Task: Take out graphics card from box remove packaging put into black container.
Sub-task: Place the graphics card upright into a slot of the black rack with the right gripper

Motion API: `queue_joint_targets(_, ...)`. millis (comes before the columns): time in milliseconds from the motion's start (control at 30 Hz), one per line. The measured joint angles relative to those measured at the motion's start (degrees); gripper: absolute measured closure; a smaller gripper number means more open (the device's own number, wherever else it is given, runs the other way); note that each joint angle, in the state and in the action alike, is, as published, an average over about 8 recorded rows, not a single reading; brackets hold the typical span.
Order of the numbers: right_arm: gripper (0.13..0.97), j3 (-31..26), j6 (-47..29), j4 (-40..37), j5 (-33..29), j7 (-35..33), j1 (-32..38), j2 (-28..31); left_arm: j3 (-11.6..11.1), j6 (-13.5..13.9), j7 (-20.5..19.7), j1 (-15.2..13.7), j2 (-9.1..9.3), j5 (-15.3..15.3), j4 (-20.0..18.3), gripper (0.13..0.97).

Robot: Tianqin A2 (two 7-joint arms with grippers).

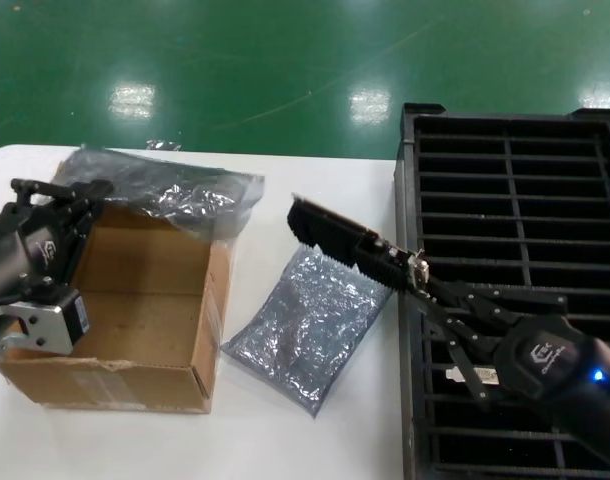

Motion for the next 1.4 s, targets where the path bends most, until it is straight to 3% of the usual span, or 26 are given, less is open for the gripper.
queue_joint_targets(300,0.91,0.0,0.0,0.1,0.0,0.1,0.0,0.1,0.0,0.0,0.0,0.0,0.0,0.0,0.0,0.958)
queue_joint_targets(500,0.91,-6.5,1.7,0.6,-5.1,4.9,5.8,0.6,0.0,0.0,0.0,0.0,0.0,0.0,0.0,0.958)
queue_joint_targets(700,0.91,-17.6,1.1,0.0,-19.0,17.3,18.3,2.2,0.0,0.0,0.0,0.0,0.0,0.0,0.0,0.958)
queue_joint_targets(867,0.91,-22.5,-6.1,-1.4,-32.6,30.6,28.1,3.8,0.0,0.0,0.0,0.0,0.0,0.0,0.0,0.958)
queue_joint_targets(1167,0.91,-20.8,-23.3,0.5,-56.6,52.2,34.5,4.0,0.0,0.0,0.0,0.0,0.0,0.0,0.0,0.958)
queue_joint_targets(1267,0.91,-19.0,-27.0,1.8,-63.0,56.2,34.4,3.5,0.0,0.0,0.0,0.0,0.0,0.0,0.0,0.958)
queue_joint_targets(1400,0.91,-17.7,-29.1,2.6,-66.7,58.0,34.0,3.0,0.0,0.0,0.0,0.0,0.0,0.0,0.0,0.958)
